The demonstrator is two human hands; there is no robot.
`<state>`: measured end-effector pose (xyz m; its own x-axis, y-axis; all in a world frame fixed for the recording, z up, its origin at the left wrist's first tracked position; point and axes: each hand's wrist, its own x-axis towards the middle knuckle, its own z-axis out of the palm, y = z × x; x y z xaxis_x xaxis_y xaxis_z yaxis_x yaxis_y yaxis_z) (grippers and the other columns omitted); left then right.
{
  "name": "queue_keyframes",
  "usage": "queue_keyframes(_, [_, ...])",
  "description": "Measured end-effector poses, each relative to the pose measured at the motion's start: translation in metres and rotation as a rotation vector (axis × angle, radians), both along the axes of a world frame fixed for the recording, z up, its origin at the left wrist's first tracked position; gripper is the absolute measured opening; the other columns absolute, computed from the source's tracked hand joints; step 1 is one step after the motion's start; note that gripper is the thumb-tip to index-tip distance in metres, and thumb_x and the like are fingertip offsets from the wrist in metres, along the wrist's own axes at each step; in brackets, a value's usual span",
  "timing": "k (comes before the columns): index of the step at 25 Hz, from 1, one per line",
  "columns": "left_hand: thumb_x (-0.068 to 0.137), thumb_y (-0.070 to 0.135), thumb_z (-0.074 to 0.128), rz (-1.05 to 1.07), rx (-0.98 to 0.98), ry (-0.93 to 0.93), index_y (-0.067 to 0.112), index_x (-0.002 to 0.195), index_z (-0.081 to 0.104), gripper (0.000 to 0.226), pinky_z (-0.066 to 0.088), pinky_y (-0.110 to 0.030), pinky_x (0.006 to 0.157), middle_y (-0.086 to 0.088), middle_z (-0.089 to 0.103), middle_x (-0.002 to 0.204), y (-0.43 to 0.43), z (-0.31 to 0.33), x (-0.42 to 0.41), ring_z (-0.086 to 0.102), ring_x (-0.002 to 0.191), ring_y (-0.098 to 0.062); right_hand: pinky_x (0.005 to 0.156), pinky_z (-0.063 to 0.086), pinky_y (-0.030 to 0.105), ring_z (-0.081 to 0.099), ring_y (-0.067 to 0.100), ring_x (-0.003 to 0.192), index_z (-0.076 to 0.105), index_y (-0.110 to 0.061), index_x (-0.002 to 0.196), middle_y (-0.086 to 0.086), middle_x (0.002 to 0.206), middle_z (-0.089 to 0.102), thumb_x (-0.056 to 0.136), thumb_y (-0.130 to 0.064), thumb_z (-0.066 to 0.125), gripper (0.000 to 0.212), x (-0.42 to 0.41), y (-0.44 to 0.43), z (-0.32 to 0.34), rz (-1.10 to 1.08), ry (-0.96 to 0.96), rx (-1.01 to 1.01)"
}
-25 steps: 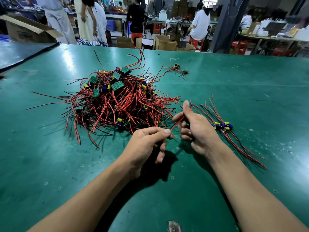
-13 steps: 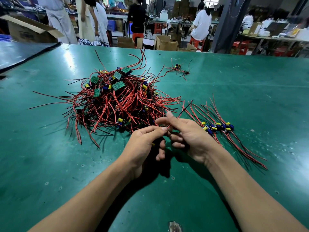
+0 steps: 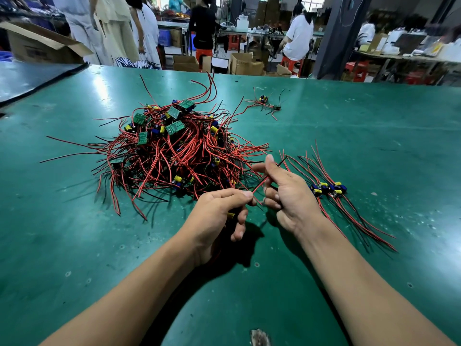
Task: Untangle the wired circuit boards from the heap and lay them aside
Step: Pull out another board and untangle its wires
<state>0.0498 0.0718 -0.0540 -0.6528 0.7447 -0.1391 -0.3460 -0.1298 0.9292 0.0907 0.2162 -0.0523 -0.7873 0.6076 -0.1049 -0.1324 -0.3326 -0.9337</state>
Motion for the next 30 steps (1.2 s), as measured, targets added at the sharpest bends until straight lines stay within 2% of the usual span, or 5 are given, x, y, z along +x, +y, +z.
queue_keyframes(7, [0.091, 0.016, 0.062, -0.037, -0.002, 0.008, 0.010, 0.071, 0.070, 0.022, 0.027, -0.016, 0.036, -0.005, 0.046, 0.052, 0.000, -0.001, 0.000, 0.039, 0.032, -0.016, 0.028, 0.016, 0.014, 0.020, 0.003, 0.033, 0.068, -0.010, 0.078, -0.008, 0.054, 0.033, 0.099, -0.049, 0.051, 0.047, 0.000, 0.007, 0.003, -0.018, -0.016, -0.217])
queue_keyframes(15, [0.090, 0.017, 0.058, -0.005, 0.013, -0.039, 0.009, 0.073, 0.069, 0.022, 0.024, -0.016, 0.035, -0.005, 0.044, 0.053, -0.004, -0.001, -0.006, 0.038, 0.032, -0.016, 0.033, 0.030, 0.010, 0.035, 0.002, 0.037, 0.074, -0.008, 0.081, -0.003, 0.065, 0.050, 0.078, -0.034, 0.069, 0.027, 0.010, 0.018, 0.005, 0.214, 0.163, -0.391])
queue_keyframes(18, [0.091, 0.017, 0.057, -0.050, 0.006, -0.057, 0.007, 0.076, 0.065, 0.020, 0.024, -0.017, 0.035, -0.004, 0.043, 0.053, -0.006, 0.001, -0.006, 0.037, 0.032, -0.015, 0.033, 0.028, 0.012, 0.035, 0.001, 0.037, 0.079, -0.014, 0.077, -0.004, 0.063, 0.055, 0.080, -0.037, 0.067, 0.027, 0.011, 0.018, 0.003, 0.182, 0.188, -0.147])
queue_keyframes(24, [0.090, 0.017, 0.058, -0.082, -0.014, -0.026, 0.005, 0.078, 0.065, 0.018, 0.025, -0.017, 0.034, -0.004, 0.043, 0.052, -0.004, 0.001, -0.005, 0.037, 0.032, -0.015, 0.051, 0.033, 0.028, 0.040, 0.008, 0.051, 0.076, -0.011, 0.079, -0.004, 0.058, 0.057, 0.088, -0.053, 0.062, 0.045, 0.008, 0.018, -0.012, -0.254, 0.033, 0.754])
queue_keyframes(30, [0.086, 0.017, 0.063, -0.067, -0.020, -0.015, 0.005, 0.077, 0.066, 0.015, 0.026, -0.017, 0.034, -0.006, 0.043, 0.052, -0.007, 0.000, -0.006, 0.038, 0.032, -0.016, 0.054, 0.031, 0.031, 0.038, 0.009, 0.049, 0.075, -0.029, 0.073, -0.006, 0.058, 0.056, 0.092, -0.059, 0.052, 0.041, 0.007, 0.023, -0.011, -0.242, -0.094, 0.790])
